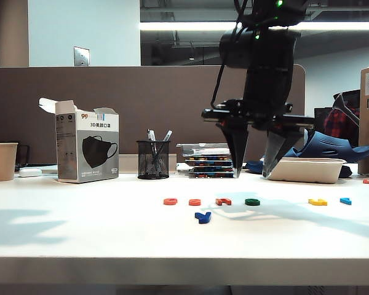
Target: Select the appropriate letters from the row of letter magnets placed on the table to arrange into the word "yes".
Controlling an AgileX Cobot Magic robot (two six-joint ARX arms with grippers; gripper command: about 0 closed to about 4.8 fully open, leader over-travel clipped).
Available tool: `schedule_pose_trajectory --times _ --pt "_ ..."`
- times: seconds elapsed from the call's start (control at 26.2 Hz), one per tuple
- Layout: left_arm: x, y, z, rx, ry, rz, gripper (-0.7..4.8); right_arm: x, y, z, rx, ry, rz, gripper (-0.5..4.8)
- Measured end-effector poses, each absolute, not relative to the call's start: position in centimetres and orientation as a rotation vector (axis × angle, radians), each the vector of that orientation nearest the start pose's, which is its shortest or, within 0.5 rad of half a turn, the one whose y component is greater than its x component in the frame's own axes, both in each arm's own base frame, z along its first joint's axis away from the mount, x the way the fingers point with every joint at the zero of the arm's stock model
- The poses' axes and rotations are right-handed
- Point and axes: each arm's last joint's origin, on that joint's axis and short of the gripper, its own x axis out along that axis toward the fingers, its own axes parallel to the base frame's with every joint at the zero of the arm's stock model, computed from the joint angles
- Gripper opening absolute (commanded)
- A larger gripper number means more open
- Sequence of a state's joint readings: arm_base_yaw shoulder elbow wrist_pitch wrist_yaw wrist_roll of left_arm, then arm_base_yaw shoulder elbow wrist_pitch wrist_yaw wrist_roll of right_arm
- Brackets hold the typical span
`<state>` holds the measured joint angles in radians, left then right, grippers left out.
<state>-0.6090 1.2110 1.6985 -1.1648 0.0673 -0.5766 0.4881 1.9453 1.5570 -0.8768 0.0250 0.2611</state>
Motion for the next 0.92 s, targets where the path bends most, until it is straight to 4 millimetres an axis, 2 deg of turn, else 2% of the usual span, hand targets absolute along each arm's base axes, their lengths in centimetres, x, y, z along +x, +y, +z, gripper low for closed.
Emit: schedule_pose_trajectory --times 0.27,0.5,0.92 --pt "15.5 -11.1 45.8 -0.350 0.825 -0.436 -0.05 36.0 18.2 20.1 -0.100 1.295 0.216 2.43" --pt "15.5 -11.1 45.8 -0.350 0.825 -0.435 -0.05 36.5 17.6 19.9 -0.086 1.283 0.204 2.43" --pt "15.5 -11.1 45.8 -0.350 0.826 -0.435 -0.05 36.8 17.9 18.7 -0.084 1.304 0.219 2.43"
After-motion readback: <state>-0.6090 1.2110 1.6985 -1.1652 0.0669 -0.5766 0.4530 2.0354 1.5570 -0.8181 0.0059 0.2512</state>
